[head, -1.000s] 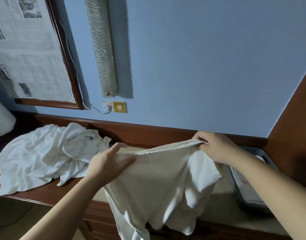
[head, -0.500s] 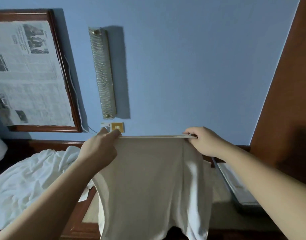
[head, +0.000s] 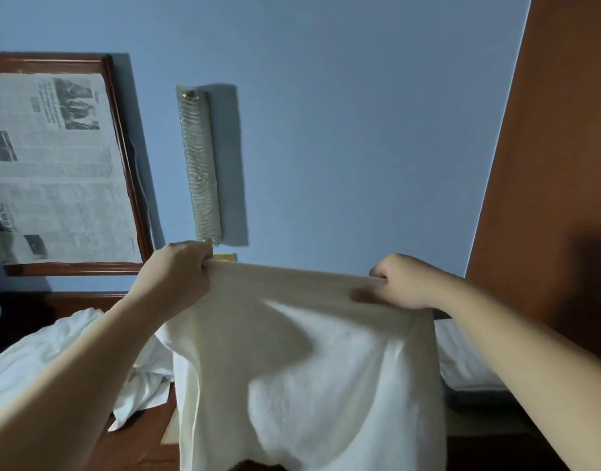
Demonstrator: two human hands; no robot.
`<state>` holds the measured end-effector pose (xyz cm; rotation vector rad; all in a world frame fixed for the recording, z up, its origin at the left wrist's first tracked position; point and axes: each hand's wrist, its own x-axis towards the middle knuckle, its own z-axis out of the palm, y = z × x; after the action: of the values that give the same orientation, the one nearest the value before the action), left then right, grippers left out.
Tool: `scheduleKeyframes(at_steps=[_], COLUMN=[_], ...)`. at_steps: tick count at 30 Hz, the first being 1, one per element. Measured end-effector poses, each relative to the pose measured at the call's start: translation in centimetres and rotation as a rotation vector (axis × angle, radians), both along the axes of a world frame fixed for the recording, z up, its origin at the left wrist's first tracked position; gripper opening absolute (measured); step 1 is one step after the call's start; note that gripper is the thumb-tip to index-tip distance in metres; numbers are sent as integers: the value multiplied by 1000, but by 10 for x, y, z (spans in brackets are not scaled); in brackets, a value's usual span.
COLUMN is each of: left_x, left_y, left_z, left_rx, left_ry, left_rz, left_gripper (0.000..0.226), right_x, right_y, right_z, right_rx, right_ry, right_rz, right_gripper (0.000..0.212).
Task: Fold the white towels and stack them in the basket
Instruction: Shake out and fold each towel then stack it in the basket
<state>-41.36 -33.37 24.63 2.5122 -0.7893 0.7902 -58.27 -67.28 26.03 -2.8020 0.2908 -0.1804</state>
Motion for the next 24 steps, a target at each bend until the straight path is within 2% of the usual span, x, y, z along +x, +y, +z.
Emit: scheduleKeyframes(at_steps=[1,5,7,11,14,19,24], left_x=[-3,-8,-8,-26,-48,-64,-58], left_y=[1,9,15,32,39,35,31], left_z=[-5,-28,-39,-69,-86,-102,-126], left_rx=[30,160,151,124,85,73,95], left_ry=[7,50,117,161,39,-74,-77], left_rz=[29,66,40,36,-58,-131,-114], left_gripper=[33,32,34,31,32,37,29], right_x=[-6,-29,-39,-60,-80,-103,-117], right_y=[3,9,8,10,12,24,41], right_z=[-5,-41,-67,-113,-138,-197,-252], right_rx=[87,639,824,809,824,1192,1347], right_ry=[80,271,291,148,135,169,176], right_rz=[22,137,152,122,141,218,197], right_gripper=[73,31,34,53,43,29,29])
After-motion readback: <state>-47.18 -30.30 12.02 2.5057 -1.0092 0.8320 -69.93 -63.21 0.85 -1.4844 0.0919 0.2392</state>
